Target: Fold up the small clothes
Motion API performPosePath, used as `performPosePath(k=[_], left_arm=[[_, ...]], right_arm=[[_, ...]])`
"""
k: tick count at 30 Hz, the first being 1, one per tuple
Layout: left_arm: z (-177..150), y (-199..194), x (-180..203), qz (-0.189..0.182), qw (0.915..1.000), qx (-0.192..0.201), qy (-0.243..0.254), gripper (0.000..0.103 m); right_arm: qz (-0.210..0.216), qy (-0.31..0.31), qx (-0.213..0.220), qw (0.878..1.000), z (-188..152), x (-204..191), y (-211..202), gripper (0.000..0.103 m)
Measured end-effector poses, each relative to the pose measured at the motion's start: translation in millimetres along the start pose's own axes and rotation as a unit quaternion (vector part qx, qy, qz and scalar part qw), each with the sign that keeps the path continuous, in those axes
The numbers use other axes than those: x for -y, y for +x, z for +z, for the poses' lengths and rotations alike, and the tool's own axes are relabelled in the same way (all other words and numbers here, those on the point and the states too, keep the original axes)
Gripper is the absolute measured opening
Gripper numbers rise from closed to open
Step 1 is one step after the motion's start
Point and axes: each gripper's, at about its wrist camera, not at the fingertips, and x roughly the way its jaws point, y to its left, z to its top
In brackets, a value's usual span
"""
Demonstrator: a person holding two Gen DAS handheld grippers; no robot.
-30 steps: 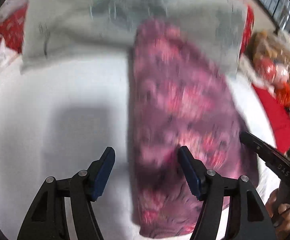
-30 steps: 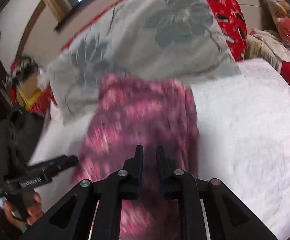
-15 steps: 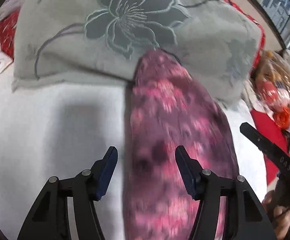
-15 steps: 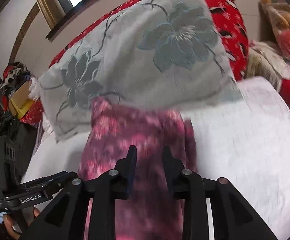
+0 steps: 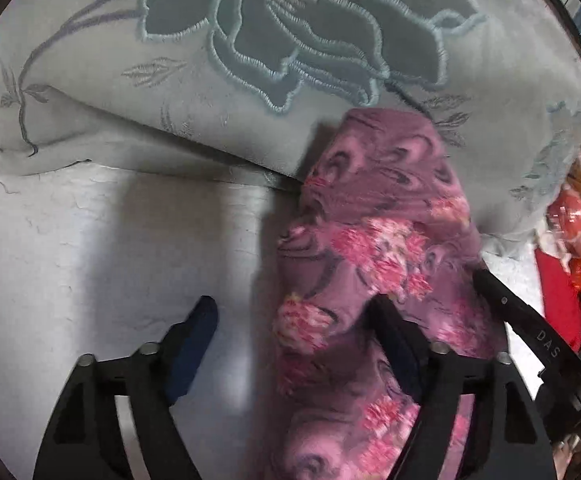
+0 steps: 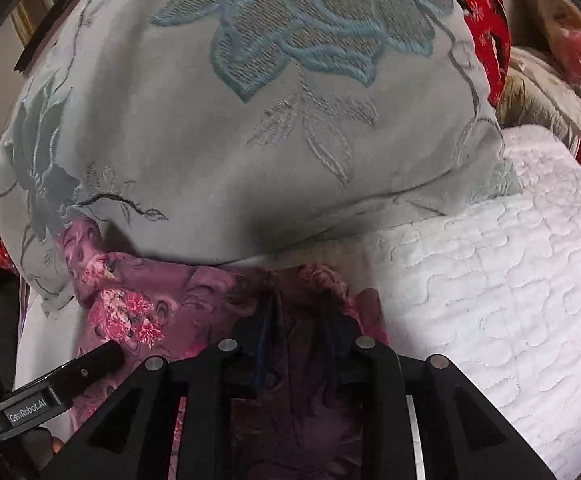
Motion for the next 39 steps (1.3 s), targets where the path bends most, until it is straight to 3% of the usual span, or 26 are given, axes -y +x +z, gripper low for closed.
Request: performPosePath(k=[1, 5, 6, 7, 9, 12, 13, 15, 19, 21, 23, 30, 34, 36, 39], left_arm=[[-3, -8, -2, -0.010, 1.0000, 0.002, -0.002, 0.066], [-26, -37, -13, -0.022, 0.9991, 0.032, -0.014, 0.066], [-33, -37, -15, -0.017, 0.9992, 0.032, -0.020, 0.066], [-37, -34, -15, -0.010, 0.9995, 0.021, -0.021, 0.067], [-44, -25, -16, -0.010, 0.9997, 0.003, -0.021, 0.070], [-39, -32, -12, -0.004, 0.9999, -0.004, -0.011, 0.068], [-39, -39, -13, -0.010, 0.9998, -0.006, -0.014, 0.066], [-46, -55, -17, -0.020, 0.9996, 0.003, -0.021, 0.067], [-73, -59, -24, -0.023, 0.9991, -0.016, -0.033, 0.068], [-87, -55, -23, -0.019, 0.9995, -0.006, -0.026, 0.070], [-91, -60, -15, 0.004, 1.0000, 0.003, 0.003, 0.071], [-103, -83, -8, 0.020, 0.9995, -0.002, 0.024, 0.068], [-112, -72, -11, 0.016, 0.9996, -0.020, 0.014, 0.071], [-112, -74, -12, 0.015, 0.9996, -0.020, 0.015, 0.071], [-111, -73, -9, 0.020, 0.9993, -0.020, 0.024, 0.072]], right_arm=[[0.011, 0.002, 0.006, 1.000, -2, -1, -8, 0.028], [0.089, 0.026, 0.049, 0.995, -22, 6, -44, 0.029], [0.096, 0.032, 0.047, 0.994, -28, 8, -46, 0.035], [0.095, 0.033, 0.038, 0.994, -34, 9, -43, 0.039], [0.065, 0.024, -0.016, 0.997, -43, 12, -23, 0.034], [0.048, 0.019, -0.009, 0.999, -38, 7, -36, 0.033], [0.052, 0.025, -0.003, 0.998, -37, 7, -44, 0.038], [0.078, 0.026, 0.020, 0.996, -43, 6, -67, 0.038], [0.107, -0.006, 0.001, 0.994, -68, 6, -86, 0.044], [0.065, -0.054, -0.033, 0.996, -88, 0, -76, 0.044], [0.052, -0.081, -0.020, 0.995, -99, -1, -86, 0.044], [0.049, -0.065, 0.002, 0.997, -103, 9, -117, 0.044], [0.017, -0.047, -0.063, 0.997, -118, 27, -89, 0.048], [0.042, -0.004, -0.053, 0.998, -120, 39, -93, 0.049], [0.041, 0.007, -0.050, 0.998, -117, 40, -97, 0.051]])
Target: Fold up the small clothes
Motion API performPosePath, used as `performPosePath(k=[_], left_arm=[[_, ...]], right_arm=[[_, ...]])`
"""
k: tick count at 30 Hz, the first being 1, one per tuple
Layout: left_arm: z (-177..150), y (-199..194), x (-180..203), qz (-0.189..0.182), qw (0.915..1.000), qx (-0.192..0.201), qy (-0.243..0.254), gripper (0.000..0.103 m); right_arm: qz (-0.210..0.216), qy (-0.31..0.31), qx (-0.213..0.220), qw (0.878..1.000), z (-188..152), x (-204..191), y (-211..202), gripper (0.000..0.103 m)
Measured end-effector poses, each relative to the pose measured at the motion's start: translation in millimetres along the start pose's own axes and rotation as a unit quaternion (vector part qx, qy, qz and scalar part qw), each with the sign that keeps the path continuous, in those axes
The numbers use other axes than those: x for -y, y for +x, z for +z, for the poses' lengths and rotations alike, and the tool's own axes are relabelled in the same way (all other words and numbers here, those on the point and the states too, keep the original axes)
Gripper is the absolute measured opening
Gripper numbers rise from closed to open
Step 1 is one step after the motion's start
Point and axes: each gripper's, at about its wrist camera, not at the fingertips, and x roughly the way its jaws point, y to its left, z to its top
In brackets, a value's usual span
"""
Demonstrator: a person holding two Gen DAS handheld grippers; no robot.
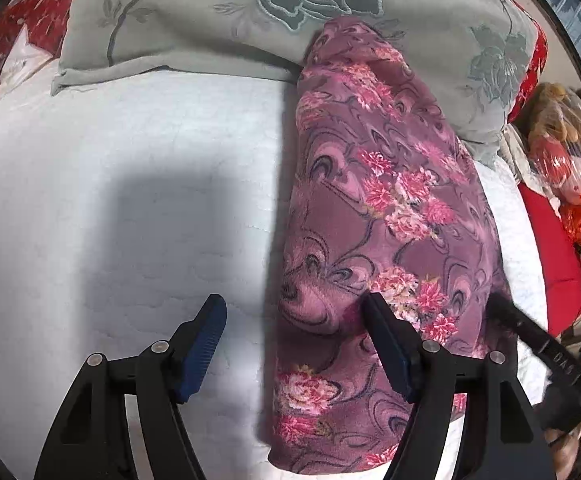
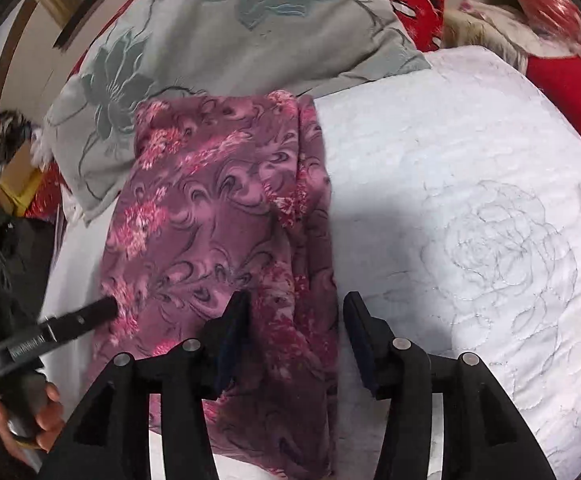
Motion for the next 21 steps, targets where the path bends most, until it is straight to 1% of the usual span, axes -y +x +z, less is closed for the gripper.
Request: performPosePath(k=[4, 6, 7, 9, 11, 12, 15, 16, 17, 18, 19, 21], left_arm=[[1, 7, 1, -0.001, 1.0000, -0.001, -0.002, 0.073], [4, 6, 0, -0.010, 0.9999, -0.006, -0.007, 0.072], [9, 6, -3, -0.025, 0.9996, -0.007, -0.014, 0.070], [18, 4, -11, -0.043, 0.9985, -0.005, -0.032, 0.069], [31, 6, -24, -0.062, 0.9962, -0.006, -0.060, 0.069], [37, 8, -29, -0.070, 0.9950, -0.010, -0.071, 0.069], [50, 21, -42, -0.098, 0.9892, -0.029, -0.105, 0.069], [54, 27, -43, -0.106, 0.9873, -0.037, -0.112, 0.069], [57, 32, -43, -0.110, 0.9864, -0.041, -0.115, 0.070], [60, 35, -41, -0.114, 0.9862, -0.040, -0.114, 0.070], [62, 38, -38, -0.117, 0.9860, -0.039, -0.111, 0.071], [66, 47, -32, -0.139, 0.9831, -0.048, -0.109, 0.071]], right_arm=[[0.026, -0.007, 0.033, 0.999, 12, -15, -13, 0.051], [0.034, -0.013, 0.047, 0.998, 20, -23, -16, 0.052], [0.036, -0.014, 0.050, 0.998, 22, -22, -17, 0.052], [0.035, -0.010, 0.050, 0.998, 33, -22, -13, 0.052], [0.031, 0.013, 0.039, 0.999, 42, -11, -2, 0.052], [0.038, 0.040, 0.031, 0.998, 46, 1, 5, 0.054], [0.069, 0.111, 0.013, 0.991, 45, 32, 23, 0.054], [0.083, 0.130, 0.011, 0.988, 44, 40, 28, 0.054], [0.109, 0.148, 0.013, 0.983, 43, 47, 32, 0.055], [0.124, 0.155, 0.016, 0.980, 42, 49, 33, 0.057], [0.145, 0.159, 0.015, 0.976, 43, 50, 36, 0.063], [0.172, 0.152, 0.006, 0.973, 46, 47, 41, 0.068]])
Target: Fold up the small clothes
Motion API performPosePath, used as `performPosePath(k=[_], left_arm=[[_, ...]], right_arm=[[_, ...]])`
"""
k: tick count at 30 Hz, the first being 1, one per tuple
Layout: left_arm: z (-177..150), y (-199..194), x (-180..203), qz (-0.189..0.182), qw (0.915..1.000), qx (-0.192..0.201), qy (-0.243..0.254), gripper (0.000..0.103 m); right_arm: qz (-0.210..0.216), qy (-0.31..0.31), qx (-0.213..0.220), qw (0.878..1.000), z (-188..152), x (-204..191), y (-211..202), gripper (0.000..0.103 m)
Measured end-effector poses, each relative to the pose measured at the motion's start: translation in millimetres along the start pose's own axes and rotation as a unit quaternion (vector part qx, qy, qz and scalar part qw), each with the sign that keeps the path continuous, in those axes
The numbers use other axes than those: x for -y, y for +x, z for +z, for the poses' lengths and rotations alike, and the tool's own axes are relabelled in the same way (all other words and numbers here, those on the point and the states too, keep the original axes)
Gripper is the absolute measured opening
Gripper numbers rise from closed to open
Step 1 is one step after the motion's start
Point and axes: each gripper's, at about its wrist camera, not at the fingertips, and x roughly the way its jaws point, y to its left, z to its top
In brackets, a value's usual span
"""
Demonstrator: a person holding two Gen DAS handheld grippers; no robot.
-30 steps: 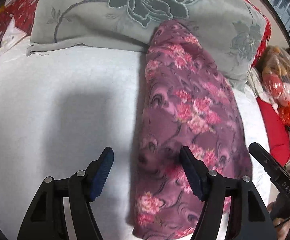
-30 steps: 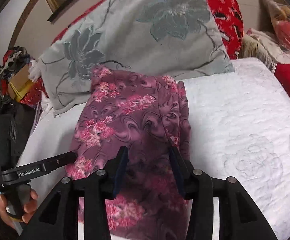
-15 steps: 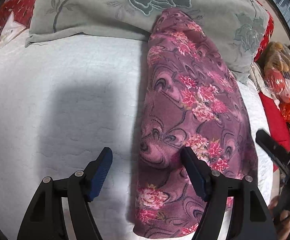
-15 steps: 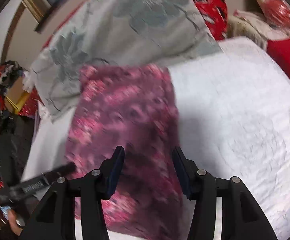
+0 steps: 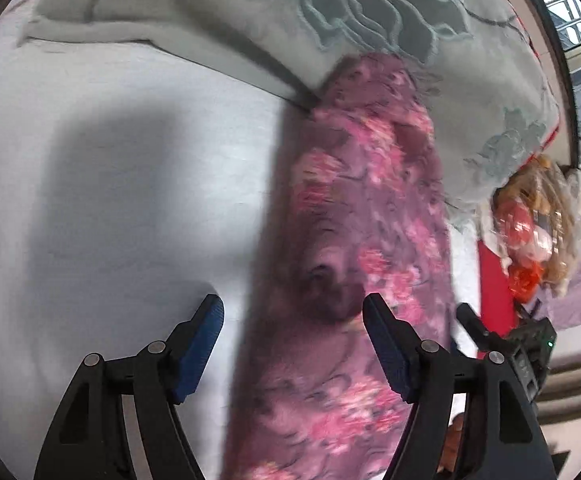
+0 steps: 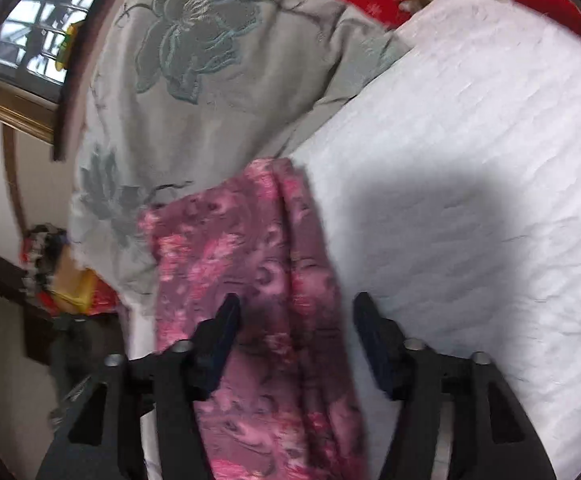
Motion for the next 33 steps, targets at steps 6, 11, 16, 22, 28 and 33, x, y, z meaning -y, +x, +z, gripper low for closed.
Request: performPosePath(k=[6, 11, 16, 22, 28, 33], left_arm=[[7, 23, -2, -0.037, 0.9987, -0.022, -0.027, 0.071], [5, 22, -11, -0.039, 0.9980, -0.017, -0.046, 0.031], [-3, 9, -2, -0.036, 0.9987, -0.001, -0.037, 0.025], [-18, -25, 8, -0.032, 0.9993, 0.013, -0.015, 0.024], [-42, -78, -2, -0.031, 0.9991, 0.029, -0.007, 0.024], [-73, -123, -16, -0.017, 0.9991, 0.039, -0.001, 0.025]], right_arm=[[-0.015, -0.076, -0.057, 0.995, 2, -25, 26, 0.072], [-0.042, -0.112, -0.038, 0.992, -5, -39, 23, 0.049], [-0.072, -0.152, -0.009, 0.986, -13, -60, 10, 0.029], [-0.102, -0.199, 0.011, 0.975, -25, -93, -1, 0.028], [-0.093, -0.213, 0.019, 0.972, -44, -118, -17, 0.028], [-0.083, -0.222, 0.011, 0.971, -72, -137, -24, 0.028]])
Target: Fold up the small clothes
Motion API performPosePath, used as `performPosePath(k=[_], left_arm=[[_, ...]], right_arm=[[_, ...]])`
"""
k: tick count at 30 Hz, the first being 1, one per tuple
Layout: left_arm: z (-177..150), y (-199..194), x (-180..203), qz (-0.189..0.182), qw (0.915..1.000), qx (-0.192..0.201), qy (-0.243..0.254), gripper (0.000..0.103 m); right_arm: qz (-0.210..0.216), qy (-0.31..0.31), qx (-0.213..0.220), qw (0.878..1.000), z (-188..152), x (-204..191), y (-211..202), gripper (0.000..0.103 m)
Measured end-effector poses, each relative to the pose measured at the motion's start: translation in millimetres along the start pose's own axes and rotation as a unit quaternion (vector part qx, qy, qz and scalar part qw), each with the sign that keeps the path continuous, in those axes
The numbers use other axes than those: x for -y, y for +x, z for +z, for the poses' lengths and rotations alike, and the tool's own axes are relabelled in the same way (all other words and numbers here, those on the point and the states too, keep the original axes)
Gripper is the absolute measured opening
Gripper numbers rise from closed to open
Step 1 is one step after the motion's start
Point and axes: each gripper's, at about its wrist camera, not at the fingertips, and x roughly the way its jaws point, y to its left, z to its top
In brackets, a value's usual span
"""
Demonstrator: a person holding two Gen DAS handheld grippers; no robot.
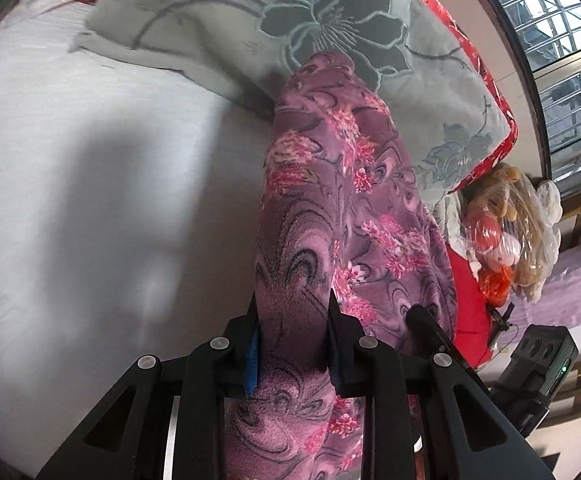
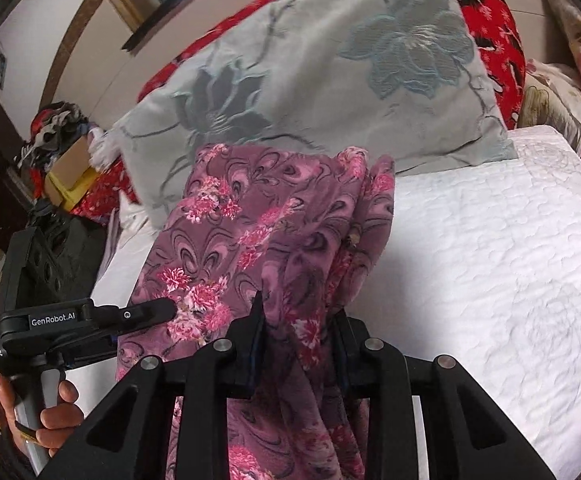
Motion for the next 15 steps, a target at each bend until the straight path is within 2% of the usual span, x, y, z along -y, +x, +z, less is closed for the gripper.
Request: performPosePath(k=[9, 15], left_arm=[[-55, -77, -51, 0.029, 0.9993, 0.002, -0.025, 0.025], [-77, -85, -76, 0.050, 0.9983, -0.006, -0.030, 0.027]], right_arm=[[0.021, -0.009, -0.035, 0.999, -49, -39, 7, 0.028], [0.020, -0.003, -0.058, 0.998, -70, -45, 20, 0.029]])
